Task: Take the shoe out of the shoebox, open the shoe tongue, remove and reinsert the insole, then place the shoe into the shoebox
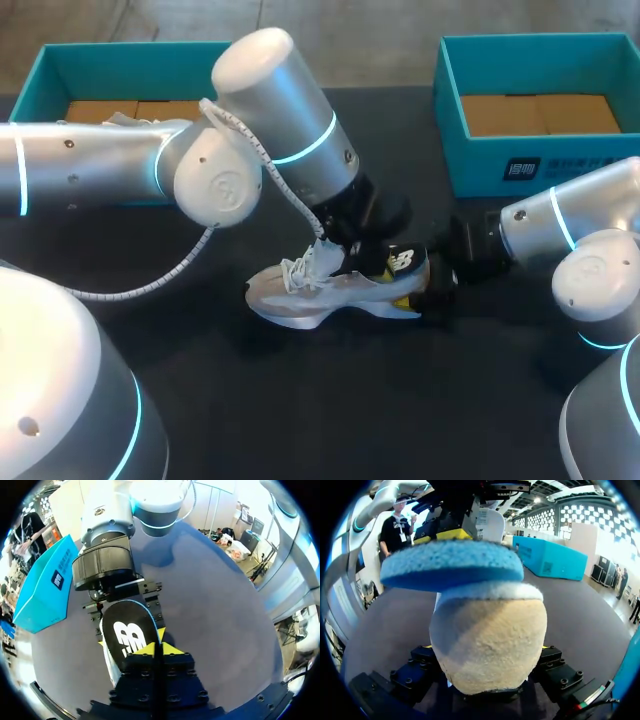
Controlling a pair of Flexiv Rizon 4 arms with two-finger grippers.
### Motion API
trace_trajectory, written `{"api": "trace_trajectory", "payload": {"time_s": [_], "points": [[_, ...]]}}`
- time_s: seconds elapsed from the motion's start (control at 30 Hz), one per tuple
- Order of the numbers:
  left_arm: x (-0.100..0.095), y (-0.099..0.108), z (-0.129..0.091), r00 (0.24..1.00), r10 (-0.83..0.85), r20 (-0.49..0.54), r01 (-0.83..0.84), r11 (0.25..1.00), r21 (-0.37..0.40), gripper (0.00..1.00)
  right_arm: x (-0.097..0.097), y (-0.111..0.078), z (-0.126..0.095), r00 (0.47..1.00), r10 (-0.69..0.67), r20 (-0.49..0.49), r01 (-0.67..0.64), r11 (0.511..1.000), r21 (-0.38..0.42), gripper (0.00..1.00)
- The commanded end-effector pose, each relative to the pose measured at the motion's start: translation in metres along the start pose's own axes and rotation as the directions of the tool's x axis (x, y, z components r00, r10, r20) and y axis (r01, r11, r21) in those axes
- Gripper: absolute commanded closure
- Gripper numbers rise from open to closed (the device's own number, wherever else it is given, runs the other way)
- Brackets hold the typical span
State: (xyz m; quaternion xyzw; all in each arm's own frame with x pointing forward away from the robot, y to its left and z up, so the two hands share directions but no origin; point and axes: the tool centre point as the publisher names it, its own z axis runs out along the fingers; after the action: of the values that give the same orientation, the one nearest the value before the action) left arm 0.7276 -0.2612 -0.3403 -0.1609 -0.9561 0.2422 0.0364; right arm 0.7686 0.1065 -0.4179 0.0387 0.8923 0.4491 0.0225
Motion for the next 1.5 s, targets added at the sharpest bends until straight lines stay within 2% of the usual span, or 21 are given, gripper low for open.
{"api": "trace_trajectory", "payload": {"time_s": [0.03,0.23,0.47,0.7,0.87,1.17,1.3,1.5], "points": [[0.005,0.004,-0.008,1.0,0.002,0.001,-0.002,1.0,0.017,1.0,-0.002,-0.001,0.002,1.0,0.001,0.001,-0.001,1.0,0.003,1.0],[0.012,0.003,-0.024,1.0,0.018,0.002,-0.018,0.999,0.043,1.0,-0.002,-0.001,0.002,1.0,0.001,0.001,-0.001,1.0,0.003,1.0],[0.024,0.003,-0.052,0.999,0.047,-0.022,-0.046,0.997,0.067,1.0,-0.002,-0.001,0.002,1.0,0.001,0.001,-0.001,1.0,0.003,1.0],[0.038,0.003,-0.08,0.998,0.057,-0.039,-0.055,0.998,0.044,1.0,-0.002,-0.001,0.002,1.0,0.001,0.001,-0.001,1.0,0.003,1.0],[0.047,0.0,-0.089,0.998,0.062,-0.01,-0.062,0.998,0.01,1.0,-0.002,-0.001,0.002,1.0,0.001,0.001,-0.001,1.0,0.003,1.0],[0.06,-0.002,-0.098,0.996,0.079,0.037,-0.079,0.997,0.003,1.0,-0.002,-0.001,0.002,1.0,0.001,0.001,-0.001,1.0,0.003,1.0],[0.065,-0.003,-0.102,0.993,0.074,0.09,-0.073,0.997,-0.022,1.0,-0.002,-0.001,0.002,1.0,0.001,0.001,-0.001,1.0,0.003,1.0],[0.065,-0.003,-0.096,0.958,0.019,0.288,0.013,0.994,-0.111,1.0,-0.002,-0.001,0.002,1.0,0.001,0.001,-0.001,1.0,0.003,1.0]]}}
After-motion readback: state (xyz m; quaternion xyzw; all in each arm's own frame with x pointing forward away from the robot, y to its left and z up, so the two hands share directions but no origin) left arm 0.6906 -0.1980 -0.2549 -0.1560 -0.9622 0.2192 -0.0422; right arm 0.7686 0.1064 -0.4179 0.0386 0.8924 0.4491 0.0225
